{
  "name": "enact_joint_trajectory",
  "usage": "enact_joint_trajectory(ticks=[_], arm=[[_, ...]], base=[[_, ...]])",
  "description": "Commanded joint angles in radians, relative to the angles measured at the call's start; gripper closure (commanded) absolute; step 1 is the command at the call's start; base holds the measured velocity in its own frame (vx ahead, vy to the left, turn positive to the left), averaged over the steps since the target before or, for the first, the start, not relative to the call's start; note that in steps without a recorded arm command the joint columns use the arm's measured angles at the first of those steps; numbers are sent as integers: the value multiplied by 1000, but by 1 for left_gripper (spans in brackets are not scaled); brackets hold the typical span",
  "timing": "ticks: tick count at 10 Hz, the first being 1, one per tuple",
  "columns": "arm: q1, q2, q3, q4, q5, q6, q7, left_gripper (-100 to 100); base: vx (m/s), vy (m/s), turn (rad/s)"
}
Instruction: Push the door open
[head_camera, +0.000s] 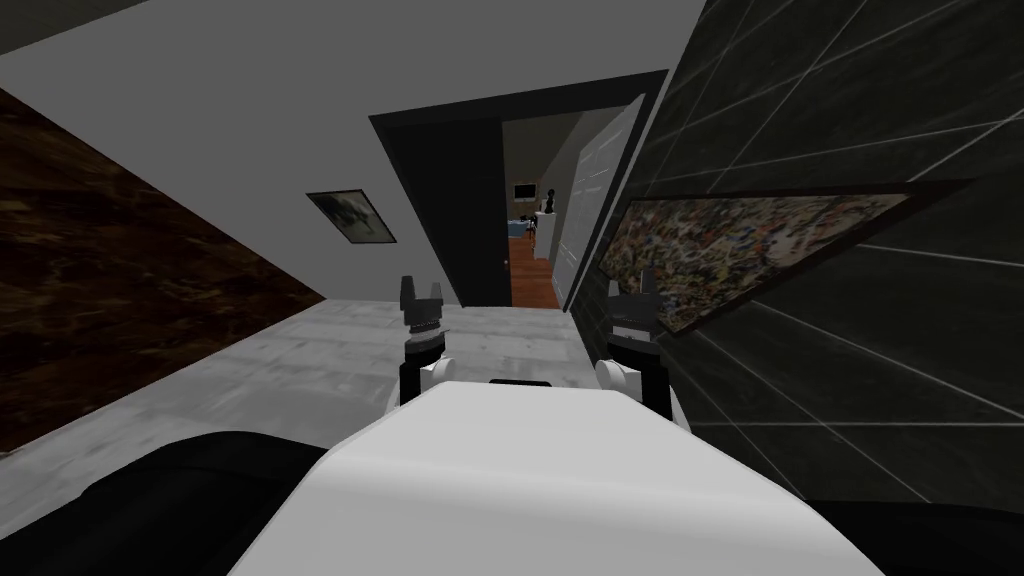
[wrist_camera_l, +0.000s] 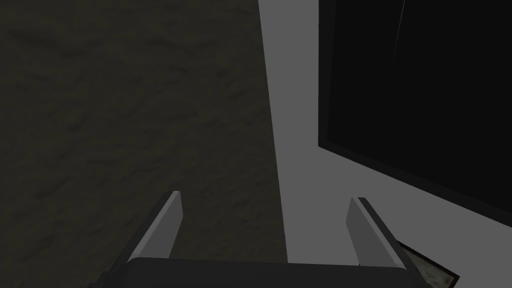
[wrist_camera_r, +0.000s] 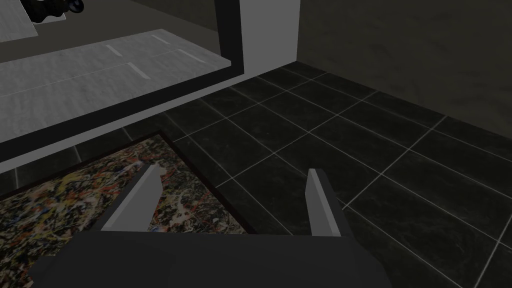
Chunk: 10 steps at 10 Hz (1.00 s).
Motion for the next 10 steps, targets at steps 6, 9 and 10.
enact_joint_trajectory(ticks=[6, 9, 10], arm=[[-55, 27, -13, 141, 14, -20, -10, -100], [-77, 36, -18, 198, 20, -28, -13, -100], [-85, 39, -19, 220, 23, -30, -14, -100]], base=[[114, 1, -12], [86, 1, -10], [86, -8, -14]])
